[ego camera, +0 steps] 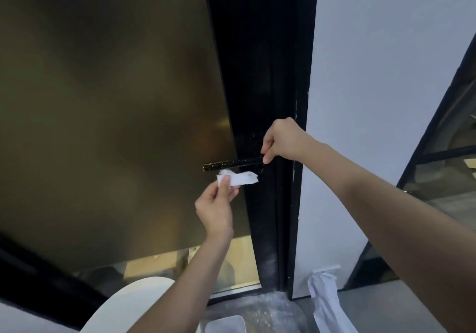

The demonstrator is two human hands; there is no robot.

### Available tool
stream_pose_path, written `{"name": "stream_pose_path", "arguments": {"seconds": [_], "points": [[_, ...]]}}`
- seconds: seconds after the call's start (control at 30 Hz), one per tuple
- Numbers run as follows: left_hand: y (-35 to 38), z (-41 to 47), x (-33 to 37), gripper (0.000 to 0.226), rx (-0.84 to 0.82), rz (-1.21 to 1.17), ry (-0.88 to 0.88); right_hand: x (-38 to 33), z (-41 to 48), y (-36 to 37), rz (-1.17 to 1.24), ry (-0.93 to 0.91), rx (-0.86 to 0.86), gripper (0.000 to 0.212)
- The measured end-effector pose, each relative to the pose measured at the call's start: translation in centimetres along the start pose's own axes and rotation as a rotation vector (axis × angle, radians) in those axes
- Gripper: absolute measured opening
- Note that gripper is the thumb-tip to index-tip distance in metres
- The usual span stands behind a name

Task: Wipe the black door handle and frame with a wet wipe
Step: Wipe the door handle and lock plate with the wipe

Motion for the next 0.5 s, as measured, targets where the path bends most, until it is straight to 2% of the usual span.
{"name": "stream_pose_path", "arguments": {"seconds": [0.07,0.17,0.23,0.37,0.5], "points": [[1.2,0.2,-1.8,0.018,-0.049,0.202,0.078,0.0,0.0,-0.2,0.008,-0.013,-0.01,0.027],[2.9,0.9,-2.9,0.018,-0.035,0.495,0.192,0.2,-0.3,-0.2,0.033,-0.022,-0.017,0.025],[4.0,1.5,-2.5,0.022,-0.04,0.598,0.331,0.3,-0.5,-0.1,0.047,-0.036,-0.002,0.023],[6.1,2.5,-3.1,0.025,-0.189,0.785,0.588,0.7,-0.5,-0.2,0.066,-0.048,0.021,0.024],[6.8,3.2,-4.6,0.028,-0.264,1.0,0.848,0.9,-0.3,-0.1,0.04,-0.059,0.004,0.023]]}}
Point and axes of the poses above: each hand's wrist, its own z-axis towards the middle knuckle, its own y-axis out of the palm, x = y × z, the point moved 3 cm from there along z, towards the middle knuckle, and after that the axes turned 6 degrees about z, right-handed, at the moved point
